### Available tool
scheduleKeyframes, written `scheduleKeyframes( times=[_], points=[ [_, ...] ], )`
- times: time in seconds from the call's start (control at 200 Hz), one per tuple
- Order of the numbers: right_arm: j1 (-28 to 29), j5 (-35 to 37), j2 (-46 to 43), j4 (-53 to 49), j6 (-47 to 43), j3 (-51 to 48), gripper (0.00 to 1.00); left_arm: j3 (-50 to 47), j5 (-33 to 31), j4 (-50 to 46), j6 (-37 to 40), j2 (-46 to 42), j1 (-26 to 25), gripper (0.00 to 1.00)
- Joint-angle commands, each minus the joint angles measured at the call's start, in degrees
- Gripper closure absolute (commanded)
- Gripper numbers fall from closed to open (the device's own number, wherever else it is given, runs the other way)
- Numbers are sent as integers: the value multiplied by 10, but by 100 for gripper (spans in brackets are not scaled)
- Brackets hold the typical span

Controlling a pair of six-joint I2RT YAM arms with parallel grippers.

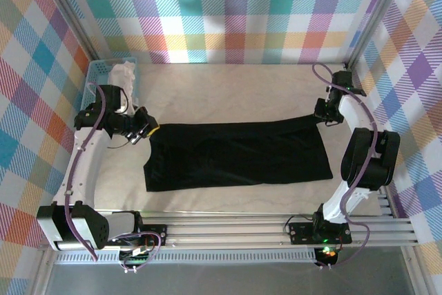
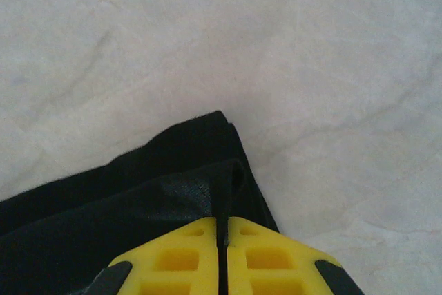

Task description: Fold the inside-out t-shirt

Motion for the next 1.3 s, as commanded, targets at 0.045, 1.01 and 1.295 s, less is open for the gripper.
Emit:
scheduleKeyframes(
  times=[0.045,1.01,1.295],
  points=[
    [-2,2,-35,-8,10,-39,91,-18,0,-19,23,-19,13,100],
    [460,-274,-71,382,89,-208,40,-138,8,35,6,-67,16,100],
    [549,-317,50,531,203,-187,37,-145,22,49,-2,-75,16,100]
  ],
)
